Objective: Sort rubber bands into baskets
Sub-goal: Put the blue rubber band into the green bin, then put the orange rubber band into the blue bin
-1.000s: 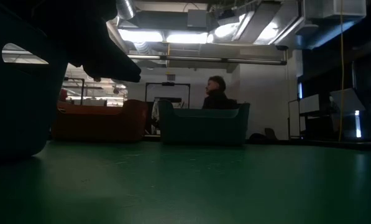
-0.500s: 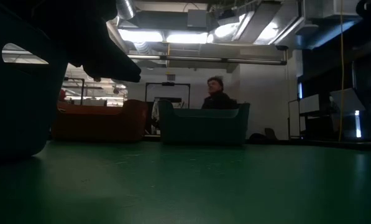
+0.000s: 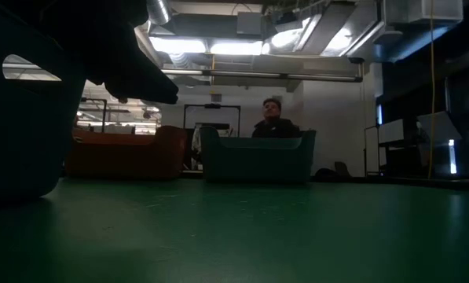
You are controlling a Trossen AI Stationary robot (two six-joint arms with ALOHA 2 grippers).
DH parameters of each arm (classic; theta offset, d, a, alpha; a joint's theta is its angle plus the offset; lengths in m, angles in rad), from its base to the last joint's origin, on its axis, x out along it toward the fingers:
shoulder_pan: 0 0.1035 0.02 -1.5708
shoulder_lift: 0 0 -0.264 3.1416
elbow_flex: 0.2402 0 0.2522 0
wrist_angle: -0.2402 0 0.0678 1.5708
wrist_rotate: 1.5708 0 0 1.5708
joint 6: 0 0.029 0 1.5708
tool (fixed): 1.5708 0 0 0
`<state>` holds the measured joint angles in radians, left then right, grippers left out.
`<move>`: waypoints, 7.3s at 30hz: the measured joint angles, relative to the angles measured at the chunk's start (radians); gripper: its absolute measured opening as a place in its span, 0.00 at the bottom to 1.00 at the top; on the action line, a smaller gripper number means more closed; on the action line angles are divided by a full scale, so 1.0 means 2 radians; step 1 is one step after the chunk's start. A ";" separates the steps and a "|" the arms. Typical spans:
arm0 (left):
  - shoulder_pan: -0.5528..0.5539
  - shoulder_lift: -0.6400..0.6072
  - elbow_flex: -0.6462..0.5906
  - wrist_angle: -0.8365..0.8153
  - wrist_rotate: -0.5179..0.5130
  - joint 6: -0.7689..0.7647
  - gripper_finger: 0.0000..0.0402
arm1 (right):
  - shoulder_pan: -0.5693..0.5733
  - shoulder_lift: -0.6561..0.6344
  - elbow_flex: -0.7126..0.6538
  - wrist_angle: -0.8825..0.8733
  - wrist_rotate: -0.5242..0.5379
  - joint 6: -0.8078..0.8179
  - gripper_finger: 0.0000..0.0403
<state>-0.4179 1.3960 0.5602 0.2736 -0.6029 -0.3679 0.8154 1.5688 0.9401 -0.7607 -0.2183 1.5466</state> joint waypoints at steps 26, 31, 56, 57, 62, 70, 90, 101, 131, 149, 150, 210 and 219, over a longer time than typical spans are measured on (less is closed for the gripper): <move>0.000 0.000 0.000 0.000 -0.003 -0.009 0.42 | -0.262 -0.006 0.168 -0.080 0.424 -0.532 0.03; 0.000 0.000 0.000 0.000 0.004 -0.010 0.42 | -0.343 -0.007 0.168 0.017 0.440 -0.666 0.03; 0.000 0.000 0.000 -0.001 0.012 -0.013 0.42 | -0.582 0.050 0.168 0.199 0.326 -0.785 0.03; 0.000 0.000 0.000 -0.001 0.012 -0.013 0.42 | -0.584 0.055 0.168 0.198 0.326 -0.785 0.03; 0.000 0.000 0.000 -0.001 0.012 -0.013 0.42 | -0.598 0.073 0.168 0.195 0.296 -0.776 0.04; 0.000 0.000 0.000 -0.001 0.012 -0.013 0.42 | -0.601 0.077 0.168 0.192 0.282 -0.773 0.29; 0.000 0.000 0.000 0.000 0.041 -0.004 0.42 | -0.517 0.000 0.168 0.143 0.272 -0.776 0.52; 0.000 0.000 0.000 0.002 0.043 0.001 0.42 | -0.372 -0.016 0.168 0.072 0.231 -0.777 0.52; 0.001 0.000 0.000 0.019 0.067 -0.007 0.42 | -0.157 -0.015 0.168 0.053 0.226 -0.668 0.52; -0.029 0.061 0.065 0.070 0.066 0.026 0.42 | -0.096 -0.015 0.098 0.056 0.243 -0.540 0.52; -0.030 0.068 0.071 0.067 0.066 0.027 0.42 | -0.096 -0.015 0.092 0.058 0.243 -0.535 0.52; -0.033 0.107 0.084 0.063 0.064 0.002 0.42 | 0.037 0.101 0.072 -0.067 0.275 -0.344 0.36; -0.033 0.107 0.084 0.063 0.064 0.004 0.42 | 0.037 0.101 0.072 -0.064 0.262 -0.359 0.02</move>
<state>-0.4839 1.6095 0.7284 0.3996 -0.4759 -0.3607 0.8898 1.7710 1.0847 -0.8886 0.3054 0.8286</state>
